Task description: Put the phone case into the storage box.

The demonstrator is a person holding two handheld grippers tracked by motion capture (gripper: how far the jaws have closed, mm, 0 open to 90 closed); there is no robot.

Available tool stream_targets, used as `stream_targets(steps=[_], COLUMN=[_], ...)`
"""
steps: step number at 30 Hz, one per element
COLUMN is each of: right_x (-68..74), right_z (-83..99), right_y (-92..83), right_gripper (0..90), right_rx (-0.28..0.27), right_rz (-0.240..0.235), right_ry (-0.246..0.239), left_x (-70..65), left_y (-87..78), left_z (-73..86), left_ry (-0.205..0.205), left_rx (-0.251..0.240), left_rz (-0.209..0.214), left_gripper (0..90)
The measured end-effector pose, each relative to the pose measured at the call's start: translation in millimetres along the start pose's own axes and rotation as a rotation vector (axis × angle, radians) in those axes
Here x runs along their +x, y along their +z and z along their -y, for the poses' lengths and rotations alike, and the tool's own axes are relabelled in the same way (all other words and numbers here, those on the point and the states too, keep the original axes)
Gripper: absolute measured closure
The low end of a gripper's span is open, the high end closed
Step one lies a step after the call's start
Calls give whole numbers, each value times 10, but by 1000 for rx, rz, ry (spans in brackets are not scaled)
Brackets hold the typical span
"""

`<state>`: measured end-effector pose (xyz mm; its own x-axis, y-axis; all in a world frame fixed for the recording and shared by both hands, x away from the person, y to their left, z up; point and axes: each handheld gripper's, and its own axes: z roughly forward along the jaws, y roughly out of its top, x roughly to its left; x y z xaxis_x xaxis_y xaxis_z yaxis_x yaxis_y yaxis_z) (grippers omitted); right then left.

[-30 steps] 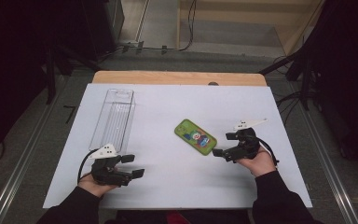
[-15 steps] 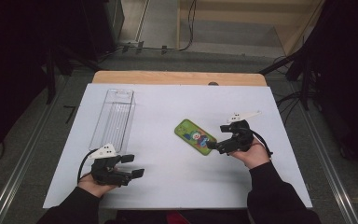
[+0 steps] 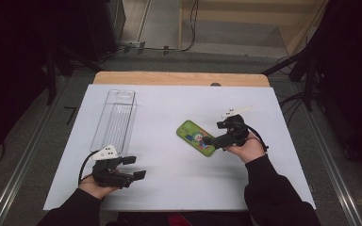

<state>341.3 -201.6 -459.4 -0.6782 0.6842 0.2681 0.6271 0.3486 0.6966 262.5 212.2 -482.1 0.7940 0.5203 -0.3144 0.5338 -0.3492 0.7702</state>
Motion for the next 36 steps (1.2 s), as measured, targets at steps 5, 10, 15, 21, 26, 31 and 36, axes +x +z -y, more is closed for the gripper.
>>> stream_targets(steps=[5, 10, 15, 21, 26, 31, 36], right_x=[6, 14, 16, 40, 46, 18, -12], right_z=[-67, -135, -191, -261, -288, -277, -257], right_y=[56, 106, 174, 255, 300, 326, 335], right_gripper=[0, 0, 0, 0, 0, 0, 0], right_rx=[6, 16, 28, 31, 20, 21, 20], right_rz=[11, 23, 33, 25, 20, 2, -4], right_ry=[0, -10, -16, -28, -44, -32, -39], left_x=[1, 0, 1, 1, 2, 4, 3], left_y=[-2, -3, -5, -5, -8, -8, -13], left_z=[0, 2, 2, 3, 3, 4, 5], left_ry=[1, 1, 1, 1, 3, 2, 2], left_rx=[-1, -1, 0, 0, 1, -2, -11], left_rz=[-1, 0, -2, -1, -1, -1, -2], left_gripper=[242, 242, 242, 242, 242, 242, 242])
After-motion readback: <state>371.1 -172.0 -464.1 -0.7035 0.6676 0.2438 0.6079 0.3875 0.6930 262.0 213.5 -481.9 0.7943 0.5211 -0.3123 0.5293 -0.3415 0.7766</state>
